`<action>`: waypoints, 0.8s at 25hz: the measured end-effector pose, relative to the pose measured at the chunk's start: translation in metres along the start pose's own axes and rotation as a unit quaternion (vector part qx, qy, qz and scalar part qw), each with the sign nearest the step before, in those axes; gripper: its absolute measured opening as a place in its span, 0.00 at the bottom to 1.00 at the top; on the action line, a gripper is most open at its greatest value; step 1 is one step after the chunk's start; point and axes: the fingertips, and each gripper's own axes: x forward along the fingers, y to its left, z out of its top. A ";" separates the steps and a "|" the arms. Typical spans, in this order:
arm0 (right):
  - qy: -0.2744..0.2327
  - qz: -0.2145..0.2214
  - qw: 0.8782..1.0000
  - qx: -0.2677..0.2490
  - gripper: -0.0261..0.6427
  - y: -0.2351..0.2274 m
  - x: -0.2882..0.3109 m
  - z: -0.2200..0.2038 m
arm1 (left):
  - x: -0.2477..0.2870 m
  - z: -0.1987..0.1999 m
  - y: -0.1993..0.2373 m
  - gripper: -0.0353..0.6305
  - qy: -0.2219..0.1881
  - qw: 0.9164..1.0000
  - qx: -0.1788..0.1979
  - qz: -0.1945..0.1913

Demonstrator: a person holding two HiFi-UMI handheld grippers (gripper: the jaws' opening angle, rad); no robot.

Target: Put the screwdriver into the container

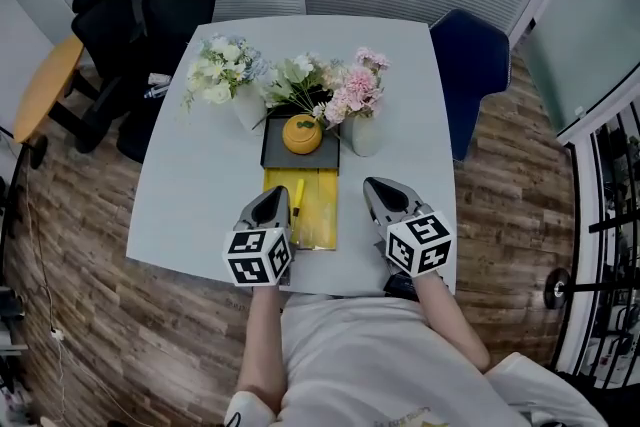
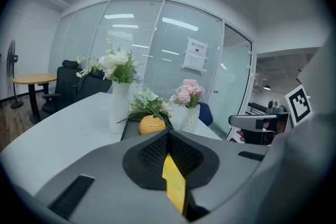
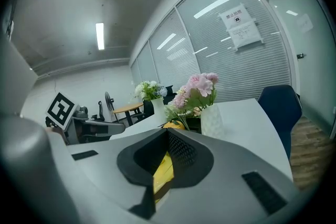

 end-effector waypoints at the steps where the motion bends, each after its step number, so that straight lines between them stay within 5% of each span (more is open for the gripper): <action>1: 0.000 0.002 1.000 0.000 0.06 0.000 0.000 0.000 | 0.000 -0.001 0.000 0.06 0.000 1.000 0.000 0.000; 20: 0.006 0.009 1.000 -0.004 0.06 0.000 0.000 -0.001 | 0.002 -0.006 0.001 0.06 0.004 1.000 -0.004 -0.003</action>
